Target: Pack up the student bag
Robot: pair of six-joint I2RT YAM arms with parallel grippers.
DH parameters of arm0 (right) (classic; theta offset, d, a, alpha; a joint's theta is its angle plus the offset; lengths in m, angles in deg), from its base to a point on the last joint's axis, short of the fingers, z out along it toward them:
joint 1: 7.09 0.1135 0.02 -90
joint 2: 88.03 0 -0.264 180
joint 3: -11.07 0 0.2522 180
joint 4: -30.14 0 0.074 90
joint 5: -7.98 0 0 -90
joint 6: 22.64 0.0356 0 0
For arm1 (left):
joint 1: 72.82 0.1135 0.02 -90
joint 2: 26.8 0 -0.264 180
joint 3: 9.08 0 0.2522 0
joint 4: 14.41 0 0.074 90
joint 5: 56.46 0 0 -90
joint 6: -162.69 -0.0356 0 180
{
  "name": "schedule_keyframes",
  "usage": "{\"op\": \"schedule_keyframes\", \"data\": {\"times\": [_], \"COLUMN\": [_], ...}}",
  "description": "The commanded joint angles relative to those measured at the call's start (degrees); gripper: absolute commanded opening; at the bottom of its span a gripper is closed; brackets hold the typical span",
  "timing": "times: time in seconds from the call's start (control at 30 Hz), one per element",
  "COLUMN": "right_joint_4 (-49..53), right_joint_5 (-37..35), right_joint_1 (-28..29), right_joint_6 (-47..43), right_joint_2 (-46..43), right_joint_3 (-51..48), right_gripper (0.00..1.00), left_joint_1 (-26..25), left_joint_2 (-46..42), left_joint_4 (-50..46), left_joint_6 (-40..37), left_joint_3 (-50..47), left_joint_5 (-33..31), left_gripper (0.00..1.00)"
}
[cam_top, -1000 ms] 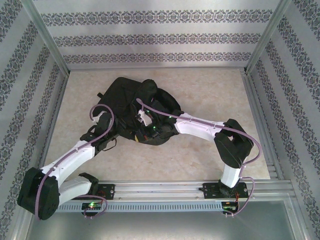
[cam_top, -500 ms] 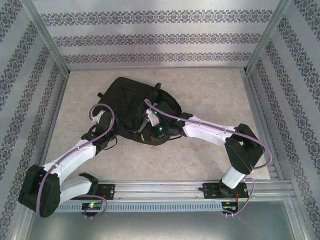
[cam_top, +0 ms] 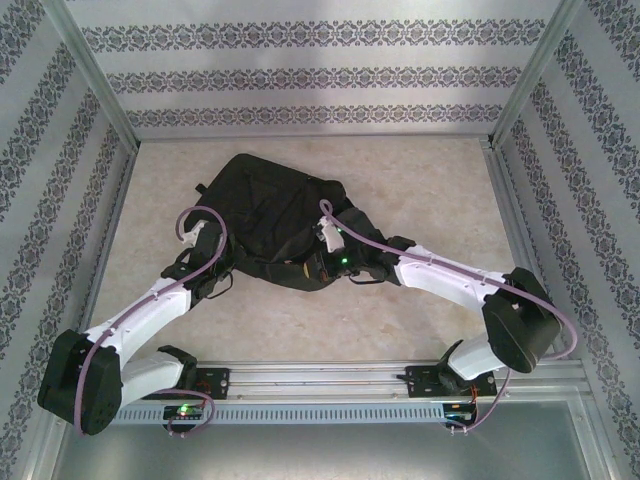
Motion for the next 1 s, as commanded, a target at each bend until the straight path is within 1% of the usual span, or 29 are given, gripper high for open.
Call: {"op": "schedule_keyframes", "data": {"times": [0.0, 0.2, 0.47, 0.63, 0.7, 0.83, 0.97], "right_joint_4": [0.74, 1.87, 2.93, 4.27, 6.14, 11.95, 12.87], "right_joint_5": [-0.74, -0.09, 1.27, 0.83, -0.07, -5.2, -7.69], "right_joint_1": [-1.38, -3.34, -8.31, -9.08, -9.08, -9.4, -10.57], "right_joint_6": [0.5, 0.1, 0.61, -0.45, -1.97, -5.02, -4.59], "right_joint_2": [-2.98, -6.2, -11.55, -12.92, -12.71, -12.86, -14.65], "right_joint_3": [-2.16, -5.11, -8.53, -8.87, -8.0, -6.01, -6.71], "right_gripper": [0.0, 0.0, 0.0, 0.0, 0.0, 0.0, 0.0], "left_joint_1": [1.9, 2.25, 2.51, 2.47, 2.51, 2.49, 2.56], "left_joint_2": [-1.0, -1.24, -1.3, -1.63, -1.82, -2.2, -3.11], "left_joint_4": [-2.51, -3.44, -4.85, -5.28, -6.03, -10.05, -13.66], "left_joint_6": [-0.82, -1.57, -2.44, -3.05, -3.65, -5.17, -5.44], "left_joint_3": [1.67, 2.32, 3.34, 3.59, 3.93, 5.92, 7.52], "left_joint_5": [-5.28, -5.71, -6.59, -6.83, -7.2, -8.73, -11.06], "left_gripper": [0.0, 0.0, 0.0, 0.0, 0.0, 0.0, 0.0]}}
